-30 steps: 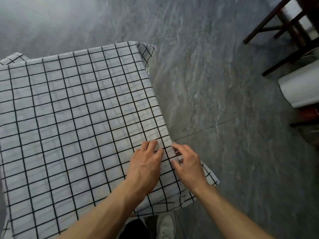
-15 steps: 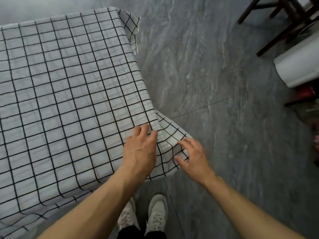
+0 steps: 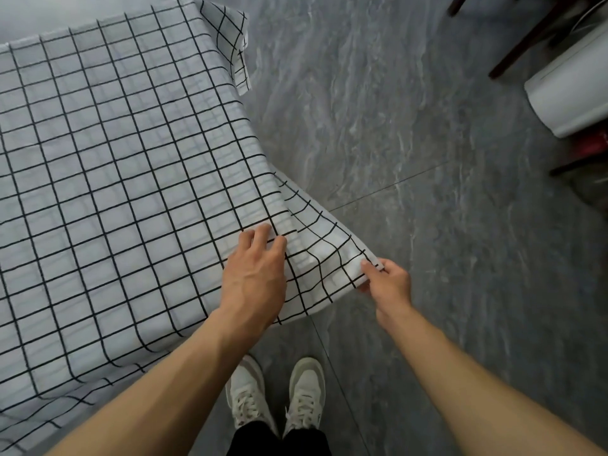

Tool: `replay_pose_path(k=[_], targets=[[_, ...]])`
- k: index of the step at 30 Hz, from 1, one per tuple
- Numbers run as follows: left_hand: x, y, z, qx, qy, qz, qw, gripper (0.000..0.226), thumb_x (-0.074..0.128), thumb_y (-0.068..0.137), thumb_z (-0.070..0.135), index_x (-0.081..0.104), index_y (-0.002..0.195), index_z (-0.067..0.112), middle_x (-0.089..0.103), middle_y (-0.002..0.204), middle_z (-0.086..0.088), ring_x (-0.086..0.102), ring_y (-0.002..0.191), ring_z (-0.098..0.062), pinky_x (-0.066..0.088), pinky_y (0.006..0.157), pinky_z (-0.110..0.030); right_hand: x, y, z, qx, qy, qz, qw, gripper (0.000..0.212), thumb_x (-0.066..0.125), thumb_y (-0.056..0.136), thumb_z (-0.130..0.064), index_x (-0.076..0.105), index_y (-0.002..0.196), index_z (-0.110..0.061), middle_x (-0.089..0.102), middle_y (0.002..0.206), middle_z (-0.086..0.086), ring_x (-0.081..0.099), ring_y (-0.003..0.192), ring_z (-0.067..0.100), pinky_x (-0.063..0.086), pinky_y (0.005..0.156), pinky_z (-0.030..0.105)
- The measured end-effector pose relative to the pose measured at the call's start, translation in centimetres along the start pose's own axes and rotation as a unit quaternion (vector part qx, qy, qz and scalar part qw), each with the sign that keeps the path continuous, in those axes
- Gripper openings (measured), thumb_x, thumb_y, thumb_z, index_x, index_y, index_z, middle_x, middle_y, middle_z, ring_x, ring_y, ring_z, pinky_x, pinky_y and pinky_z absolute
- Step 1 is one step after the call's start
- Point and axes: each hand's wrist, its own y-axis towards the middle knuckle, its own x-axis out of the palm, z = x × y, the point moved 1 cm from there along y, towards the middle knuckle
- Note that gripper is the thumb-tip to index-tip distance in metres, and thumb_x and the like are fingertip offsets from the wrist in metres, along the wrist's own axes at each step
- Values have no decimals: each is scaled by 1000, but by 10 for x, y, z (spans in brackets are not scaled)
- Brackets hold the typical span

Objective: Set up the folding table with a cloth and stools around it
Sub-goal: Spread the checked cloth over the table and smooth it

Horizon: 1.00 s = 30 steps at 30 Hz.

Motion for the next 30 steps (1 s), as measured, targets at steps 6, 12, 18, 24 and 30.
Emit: replay_pose_path(k=[6, 12, 18, 24, 30], targets=[[2, 0, 1, 3, -12, -6, 1000, 50, 66, 85, 27, 45, 130, 22, 29, 147, -2, 27, 133, -25, 43, 101, -36, -27, 9, 13, 54, -64, 14, 996, 9, 69, 86, -7, 65, 80, -12, 69, 84, 14, 59, 66, 22, 53, 69, 39], [3, -1, -2, 12, -8, -4, 1000, 49, 68, 84, 30, 45, 128, 22, 30, 145, -1, 28, 131, -24, 44, 97, -33, -20, -11, 3, -215, -325, 27, 921, 35, 71, 84, -19, 58, 117, -15, 53, 114, 2, 54, 100, 18, 40, 88, 26], [4, -1, -1, 11, -6, -1, 1000, 53, 71, 82, 31, 46, 128, 22, 32, 144, -2, 29, 130, -25, 45, 97, -34, 30, -36, -9, -410, -411, -188, 792, 58, 81, 76, -30, 59, 128, -17, 58, 124, -3, 52, 116, 14, 41, 103, 31], [4, -1, -2, 16, -4, 5, 1000, 53, 72, 82, 32, 47, 127, 21, 34, 144, -3, 31, 130, -25, 46, 95, -35, 49, -37, -12, -428, -427, -120, 787, 9, 73, 82, -19, 65, 84, -20, 67, 84, -2, 59, 82, 21, 49, 75, 41], [4, -2, -3, 15, -21, 13, 1000, 50, 69, 83, 31, 47, 127, 21, 33, 143, -1, 31, 128, -24, 46, 92, -34, 34, -39, -11, -426, -458, -109, 772, 32, 78, 79, -19, 66, 108, -19, 63, 102, -1, 58, 99, 19, 48, 85, 34]])
